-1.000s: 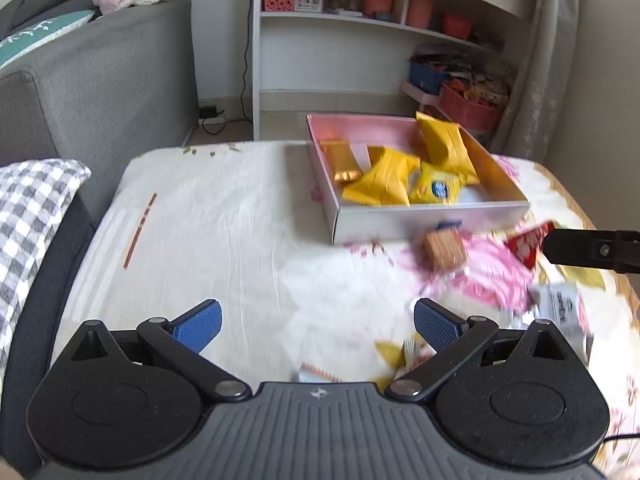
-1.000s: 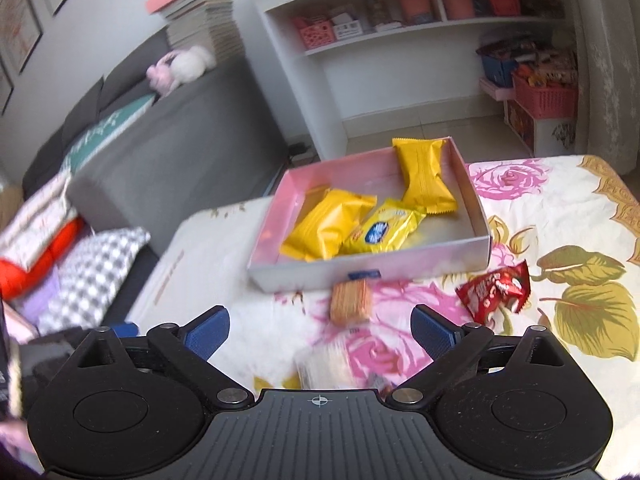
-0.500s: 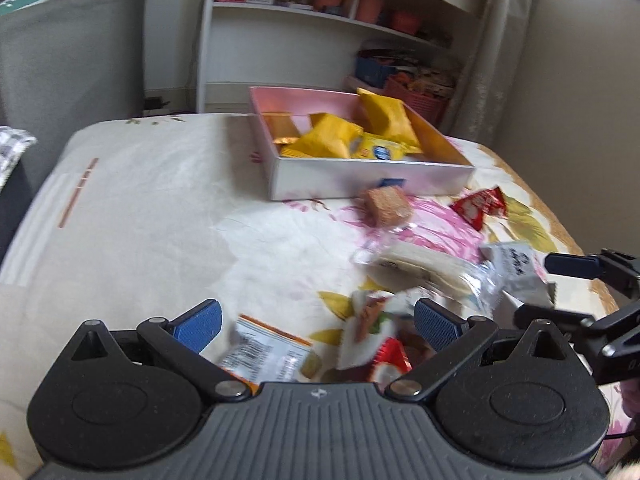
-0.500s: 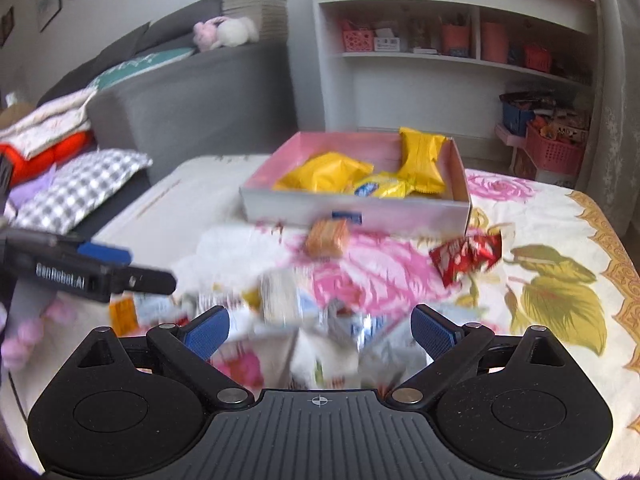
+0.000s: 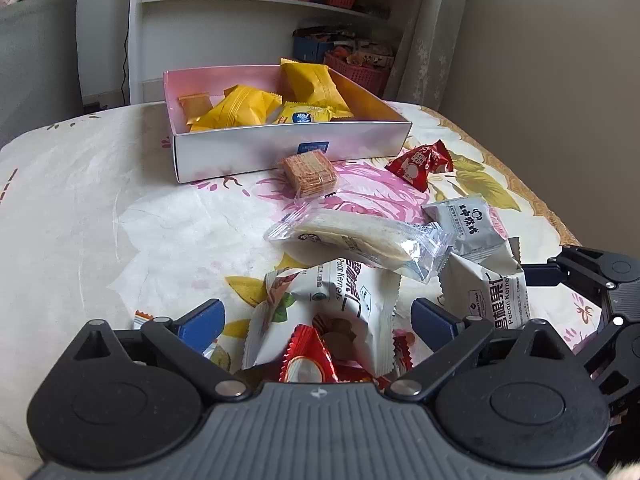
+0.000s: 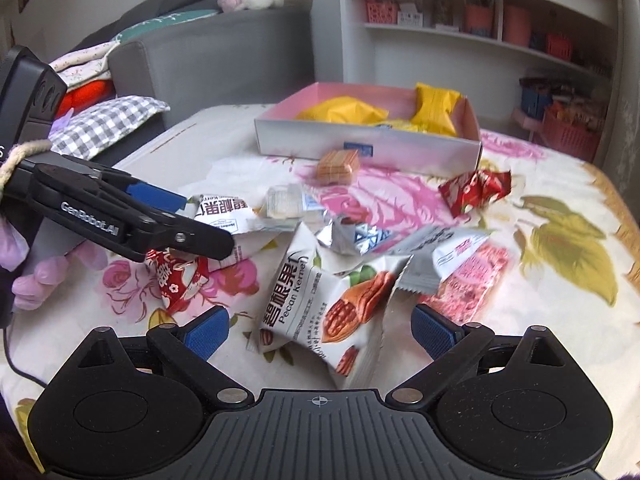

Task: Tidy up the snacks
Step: 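Withdraw both tools from the box toward the remaining snacks, then grasp a white nut packet with the right tool and lift it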

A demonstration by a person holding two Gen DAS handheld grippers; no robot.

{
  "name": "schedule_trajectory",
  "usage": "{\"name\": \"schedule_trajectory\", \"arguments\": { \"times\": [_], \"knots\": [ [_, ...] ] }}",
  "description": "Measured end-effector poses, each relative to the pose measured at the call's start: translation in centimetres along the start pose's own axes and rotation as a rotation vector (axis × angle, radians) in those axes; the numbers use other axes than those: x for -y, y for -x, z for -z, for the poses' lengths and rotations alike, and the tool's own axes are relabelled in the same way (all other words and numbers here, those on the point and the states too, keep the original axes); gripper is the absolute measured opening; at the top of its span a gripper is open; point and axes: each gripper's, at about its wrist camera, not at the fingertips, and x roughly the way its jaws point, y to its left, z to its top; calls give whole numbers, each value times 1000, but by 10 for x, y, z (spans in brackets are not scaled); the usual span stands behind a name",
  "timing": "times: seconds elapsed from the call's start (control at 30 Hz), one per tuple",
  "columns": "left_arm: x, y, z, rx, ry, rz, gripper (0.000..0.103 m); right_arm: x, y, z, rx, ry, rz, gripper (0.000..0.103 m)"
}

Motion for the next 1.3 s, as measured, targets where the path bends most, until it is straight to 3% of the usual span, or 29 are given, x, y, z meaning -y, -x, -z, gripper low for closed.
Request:
{"name": "schedule_trajectory", "arguments": {
  "times": [0.4, 0.8, 0.9, 1.0, 1.07, 1.17, 1.3],
  "knots": [
    [-2, -7, -3, -21, 39, 45, 76, -12, -12, -2, -60, -44, -33, 101],
    [-5, -9, -5, -13, 65, 50, 73, -2, -16, -14, -83, -177, -20, 98],
    [-5, -10, -5, -16, 68, 58, 75, -6, -16, -15, -89, -148, 6, 93],
    [-3, -11, -5, -14, 60, 55, 77, -7, -15, -15, -88, -136, 23, 83],
    [-2, -12, -6, -14, 57, 51, 77, -5, -14, -16, -88, -143, 28, 71],
    [-1, -13, -7, -14, 55, 43, 76, -1, -13, -17, -93, -165, 25, 65],
    [-1, -10, -8, -14, 51, 28, 66, -3, -12, -18, -98, -154, 49, 57]
  ]
}}
